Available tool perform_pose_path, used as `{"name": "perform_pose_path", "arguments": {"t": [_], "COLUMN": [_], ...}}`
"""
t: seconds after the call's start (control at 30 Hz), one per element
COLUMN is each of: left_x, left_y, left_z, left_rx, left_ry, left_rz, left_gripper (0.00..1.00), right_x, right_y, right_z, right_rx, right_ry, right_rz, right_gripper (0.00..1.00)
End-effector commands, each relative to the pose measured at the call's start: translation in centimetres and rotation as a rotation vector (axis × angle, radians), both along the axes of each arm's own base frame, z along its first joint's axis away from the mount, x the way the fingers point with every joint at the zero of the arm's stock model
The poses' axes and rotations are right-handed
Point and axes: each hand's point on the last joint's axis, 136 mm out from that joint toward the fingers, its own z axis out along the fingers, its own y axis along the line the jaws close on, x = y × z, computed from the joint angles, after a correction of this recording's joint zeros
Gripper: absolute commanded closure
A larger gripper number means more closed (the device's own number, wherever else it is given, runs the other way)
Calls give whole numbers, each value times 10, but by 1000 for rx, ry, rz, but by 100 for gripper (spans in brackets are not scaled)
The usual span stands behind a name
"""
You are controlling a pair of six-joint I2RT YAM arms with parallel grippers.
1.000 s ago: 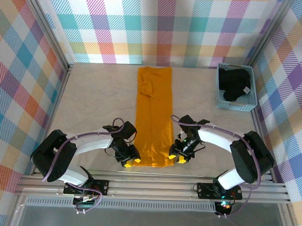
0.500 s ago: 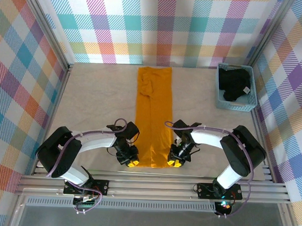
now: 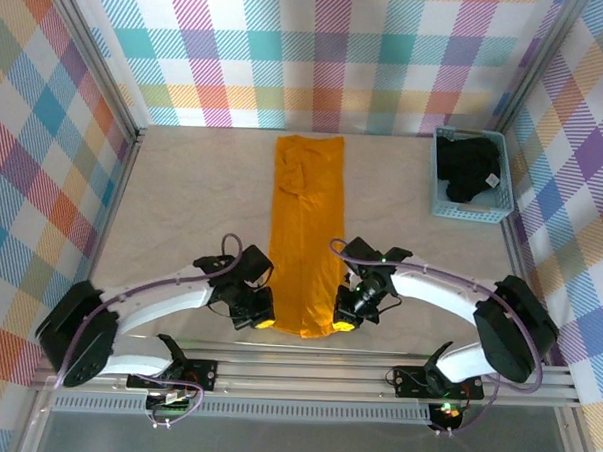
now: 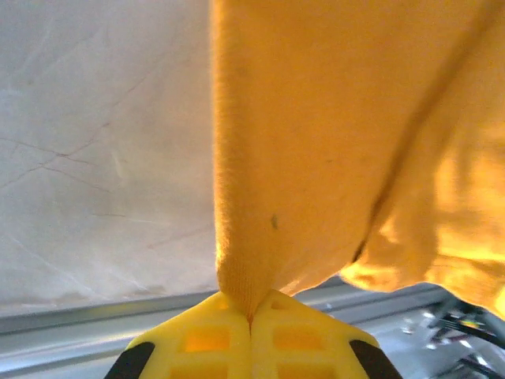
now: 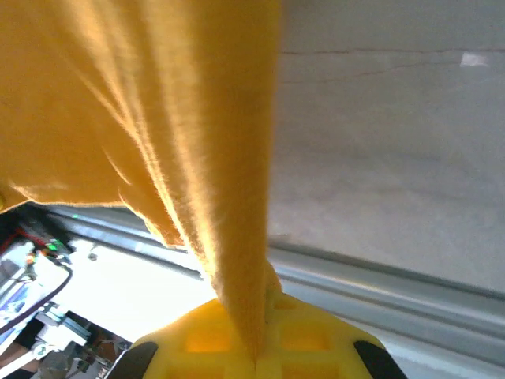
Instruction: Fold and stack the t-shirts
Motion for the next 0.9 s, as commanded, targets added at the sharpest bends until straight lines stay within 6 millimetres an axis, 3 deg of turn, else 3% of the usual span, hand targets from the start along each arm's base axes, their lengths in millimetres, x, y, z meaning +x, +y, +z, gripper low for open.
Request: {"name": "perform_pose_path", "arguments": {"t": [0.0, 0.13, 0.33, 0.5, 0.6, 0.67, 0.73, 0.87], "left_x": [37, 107, 236, 348, 394, 411, 413, 379], "left_y": [-2, -4, 9, 13, 11, 10, 8, 16], "left_z": [35, 72, 108, 118, 105, 92, 87, 113], "left_rx": [-15, -87, -124, -145, -135, -138, -138, -127], "left_ry": [-111, -211, -325, -412, -421, -398, -379, -402], "left_rz": [108, 221, 337, 370, 366, 371, 371, 356], "left_gripper": [100, 100, 100, 100, 100, 100, 100, 100], "right_x": [29, 92, 220, 326, 374, 389, 390, 359], "right_y": [2, 6, 17, 23, 22, 23, 28, 32], "right_z": [31, 60, 94, 106, 102, 96, 95, 106], "right_rx": [-2, 35, 92, 127, 125, 119, 123, 99], "right_ry": [-52, -148, -280, -376, -399, -389, -383, -390], "right_rz": [-72, -148, -236, -293, -317, -315, -293, -227], "right_gripper": [100, 100, 100, 100, 100, 100, 100, 100]}}
